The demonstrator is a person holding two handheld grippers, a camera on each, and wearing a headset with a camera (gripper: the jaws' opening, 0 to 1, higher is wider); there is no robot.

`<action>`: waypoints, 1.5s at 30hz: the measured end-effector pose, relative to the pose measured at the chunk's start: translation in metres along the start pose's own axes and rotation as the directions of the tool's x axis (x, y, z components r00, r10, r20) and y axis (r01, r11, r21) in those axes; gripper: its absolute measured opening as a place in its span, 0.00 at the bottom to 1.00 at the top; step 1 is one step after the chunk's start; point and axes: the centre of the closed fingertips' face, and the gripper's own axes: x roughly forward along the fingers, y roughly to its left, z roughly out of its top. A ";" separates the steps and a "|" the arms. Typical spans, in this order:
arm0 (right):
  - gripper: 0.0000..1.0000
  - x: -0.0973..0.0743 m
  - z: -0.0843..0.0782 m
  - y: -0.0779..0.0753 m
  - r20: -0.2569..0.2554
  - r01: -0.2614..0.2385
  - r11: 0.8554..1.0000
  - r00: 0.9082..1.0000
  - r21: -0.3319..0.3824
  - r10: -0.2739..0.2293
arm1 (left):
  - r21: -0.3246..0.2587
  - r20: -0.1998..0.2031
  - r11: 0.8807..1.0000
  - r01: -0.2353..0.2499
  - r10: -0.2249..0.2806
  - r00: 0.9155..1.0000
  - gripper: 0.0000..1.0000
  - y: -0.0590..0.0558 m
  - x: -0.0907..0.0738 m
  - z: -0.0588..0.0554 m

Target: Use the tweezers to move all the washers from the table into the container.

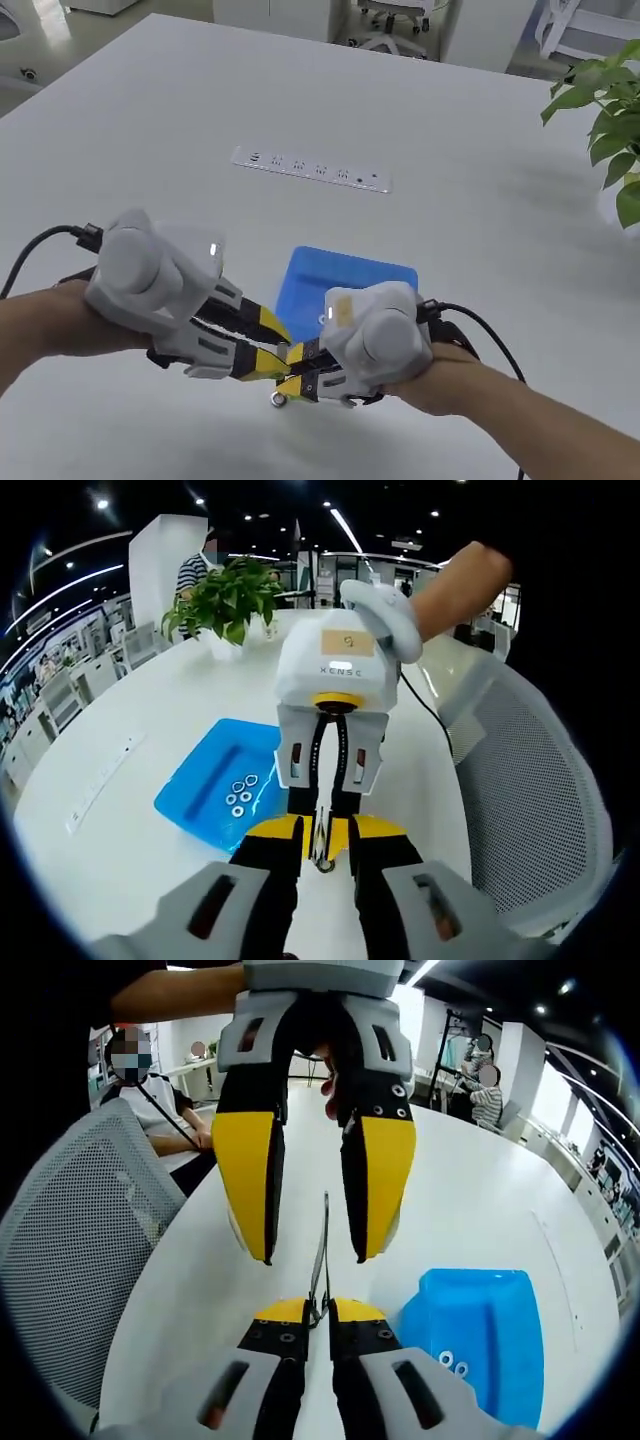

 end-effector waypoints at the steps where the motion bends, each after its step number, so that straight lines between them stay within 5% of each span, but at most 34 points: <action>1: 0.08 -0.001 0.001 0.000 0.002 0.002 1.000 1.000 -0.001 -0.001 | -0.007 0.005 1.000 -0.006 0.006 1.000 0.26 0.000 -0.001 0.000; 17: 0.08 -0.020 0.020 -0.002 0.029 0.022 1.000 0.999 -0.008 -0.022 | -0.112 0.071 0.992 -0.066 0.074 0.995 0.57 -0.002 -0.009 -0.004; 27: 0.08 -0.044 0.033 -0.008 0.038 0.035 0.999 0.999 -0.015 -0.034 | -0.195 0.137 0.976 -0.100 0.127 0.982 0.74 0.000 -0.018 -0.004; 45: 0.08 -0.087 0.038 -0.033 0.039 0.057 0.998 0.998 -0.007 -0.057 | -0.224 0.149 0.965 -0.136 0.172 0.974 0.98 0.006 -0.020 -0.003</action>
